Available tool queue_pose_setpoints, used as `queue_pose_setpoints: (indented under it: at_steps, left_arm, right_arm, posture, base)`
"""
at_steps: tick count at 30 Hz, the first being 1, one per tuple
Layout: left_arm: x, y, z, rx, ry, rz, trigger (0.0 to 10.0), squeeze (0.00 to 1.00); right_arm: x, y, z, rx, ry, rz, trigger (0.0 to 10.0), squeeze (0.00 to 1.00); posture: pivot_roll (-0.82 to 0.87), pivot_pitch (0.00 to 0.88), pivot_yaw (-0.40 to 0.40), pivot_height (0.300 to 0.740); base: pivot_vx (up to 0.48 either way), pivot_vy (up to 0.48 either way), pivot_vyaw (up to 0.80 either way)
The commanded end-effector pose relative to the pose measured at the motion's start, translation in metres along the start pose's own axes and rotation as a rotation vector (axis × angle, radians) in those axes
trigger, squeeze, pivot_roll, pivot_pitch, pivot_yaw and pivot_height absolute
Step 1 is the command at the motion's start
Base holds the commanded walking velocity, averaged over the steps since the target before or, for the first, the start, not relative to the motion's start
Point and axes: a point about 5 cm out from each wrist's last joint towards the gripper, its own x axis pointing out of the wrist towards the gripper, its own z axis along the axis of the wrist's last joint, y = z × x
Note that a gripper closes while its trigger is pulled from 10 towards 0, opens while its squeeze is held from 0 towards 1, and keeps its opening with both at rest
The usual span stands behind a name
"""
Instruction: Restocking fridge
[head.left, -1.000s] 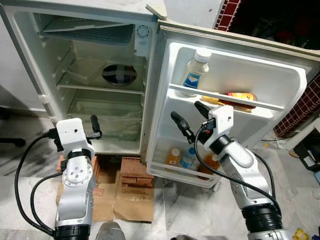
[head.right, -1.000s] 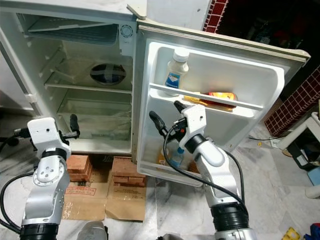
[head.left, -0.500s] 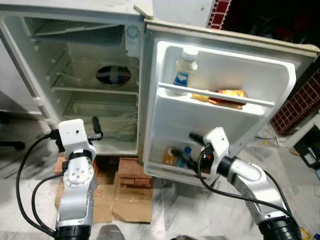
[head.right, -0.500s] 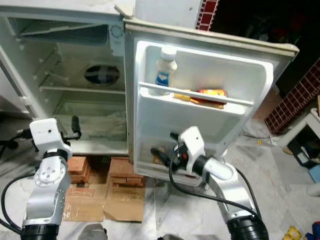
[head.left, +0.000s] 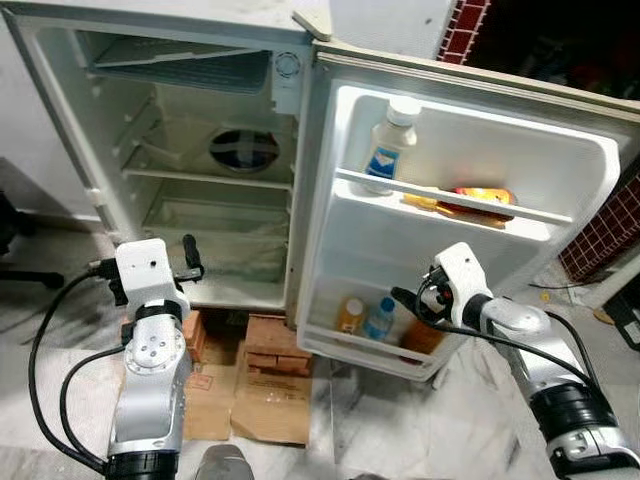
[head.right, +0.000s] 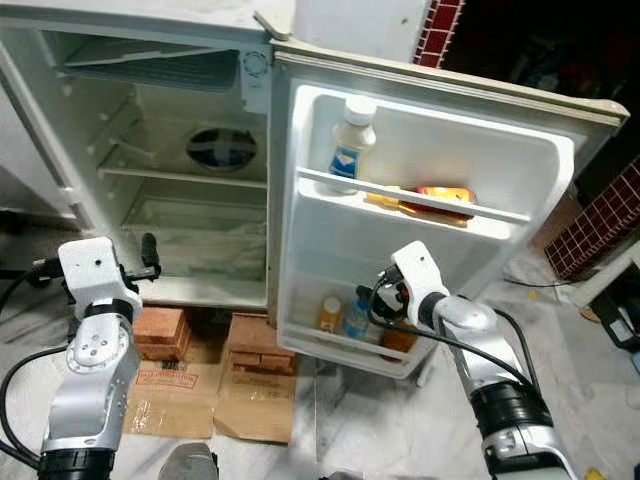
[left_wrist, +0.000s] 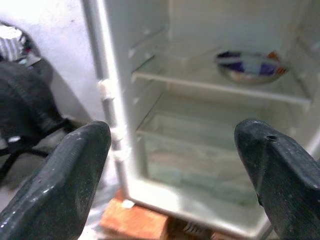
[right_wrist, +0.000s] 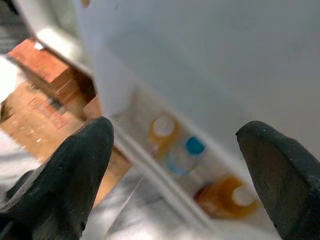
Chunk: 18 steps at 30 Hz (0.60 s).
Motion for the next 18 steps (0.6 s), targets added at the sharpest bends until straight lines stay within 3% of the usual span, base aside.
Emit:
queue_pose_setpoints:
  at_steps: [1,6,11,13,18]
  left_arm:
    - [-0.003,0.006,0.002,0.015,-0.001,-0.001,10.0,0.0]
    - [-0.007,0.011,-0.004,0.009,0.025,0.001,10.0,0.0]
    - [-0.009,0.009,-0.007,0.011,0.047,-0.016,10.0,0.0]
    - [-0.008,0.006,-0.005,0.031,0.027,-0.042,10.0,0.0]
    - [-0.008,0.004,-0.003,0.018,0.026,-0.041,10.0,0.0]
  right_arm:
    - [-0.007,0.002,-0.009,0.027,0.027,0.026,10.0,0.0]
    - [-0.015,0.012,-0.023,0.066,0.066,0.119,10.0,0.0]
    - [-0.018,0.002,-0.026,0.072,0.056,-0.009,10.0,0.0]
    - [-0.017,-0.005,-0.015,0.097,-0.005,-0.15,10.0,0.0]
    - [-0.016,-0.004,-0.008,0.097,-0.038,-0.193,10.0,0.0]
  posture:
    - [0.12,0.0,-0.079,0.74]
    - [0.11,0.0,-0.078,0.74]
    - [0.1,0.0,-0.08,0.74]
    - [0.1,0.0,-0.08,0.74]
    - [0.1,0.0,-0.079,0.74]
  base:
    - [0.0,-0.48,0.0]
    - [0.0,-0.48,0.0]
    - [0.0,-0.48,0.0]
    - [0.0,-0.48,0.0]
    - [0.0,-0.48,0.0]
